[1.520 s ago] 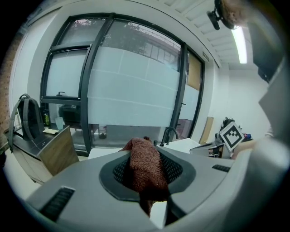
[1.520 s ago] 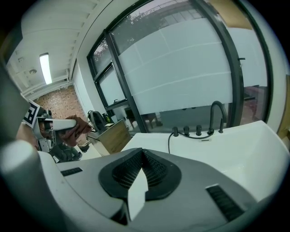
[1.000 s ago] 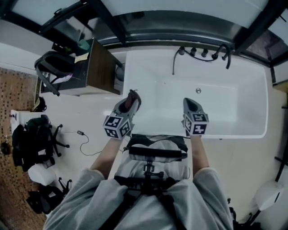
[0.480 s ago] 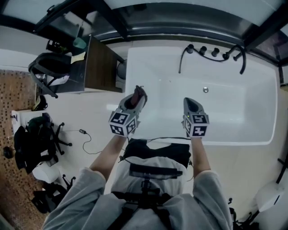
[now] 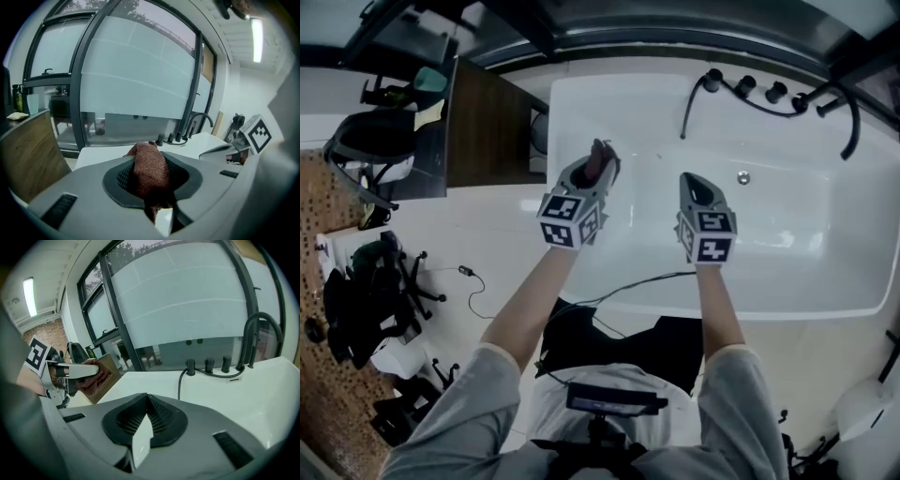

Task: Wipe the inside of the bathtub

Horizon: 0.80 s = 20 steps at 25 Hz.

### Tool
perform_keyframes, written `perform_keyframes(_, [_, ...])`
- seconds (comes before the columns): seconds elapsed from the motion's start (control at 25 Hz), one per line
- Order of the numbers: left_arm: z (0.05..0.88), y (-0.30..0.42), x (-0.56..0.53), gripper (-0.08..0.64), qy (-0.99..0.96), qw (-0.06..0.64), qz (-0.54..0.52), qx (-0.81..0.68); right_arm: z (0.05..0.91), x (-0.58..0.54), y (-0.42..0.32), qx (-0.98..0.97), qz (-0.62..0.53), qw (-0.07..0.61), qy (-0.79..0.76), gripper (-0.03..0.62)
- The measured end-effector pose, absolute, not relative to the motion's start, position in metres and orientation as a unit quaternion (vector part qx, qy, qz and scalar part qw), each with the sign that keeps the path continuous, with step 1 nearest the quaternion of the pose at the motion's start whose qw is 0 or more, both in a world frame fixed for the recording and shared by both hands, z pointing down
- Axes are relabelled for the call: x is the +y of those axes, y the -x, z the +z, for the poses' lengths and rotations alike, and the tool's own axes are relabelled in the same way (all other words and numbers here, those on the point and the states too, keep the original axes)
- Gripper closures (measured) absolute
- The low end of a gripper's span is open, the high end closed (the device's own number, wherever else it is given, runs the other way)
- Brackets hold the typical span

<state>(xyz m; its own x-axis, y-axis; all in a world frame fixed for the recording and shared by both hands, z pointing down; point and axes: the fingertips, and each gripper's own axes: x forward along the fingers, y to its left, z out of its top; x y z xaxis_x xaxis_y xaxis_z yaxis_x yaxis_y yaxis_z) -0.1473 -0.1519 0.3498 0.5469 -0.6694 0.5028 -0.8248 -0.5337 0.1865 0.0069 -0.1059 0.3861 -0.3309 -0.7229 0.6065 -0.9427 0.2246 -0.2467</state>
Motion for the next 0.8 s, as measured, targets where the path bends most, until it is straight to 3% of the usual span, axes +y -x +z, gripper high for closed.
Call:
perform_keyframes(0.52, [0.517,0.108,-0.274,0.46,-0.849,0.174,0.195,-0.46,0.534,-0.208,0.004,-0.757,0.265,0.19,-0.566,0.583])
perform_keyframes(0.8, [0.557,0.112,-0.323,0.46,-0.843,0.148,0.189,-0.48,0.577,-0.232,0.014,-0.762,0.267,0.183,-0.561,0.583])
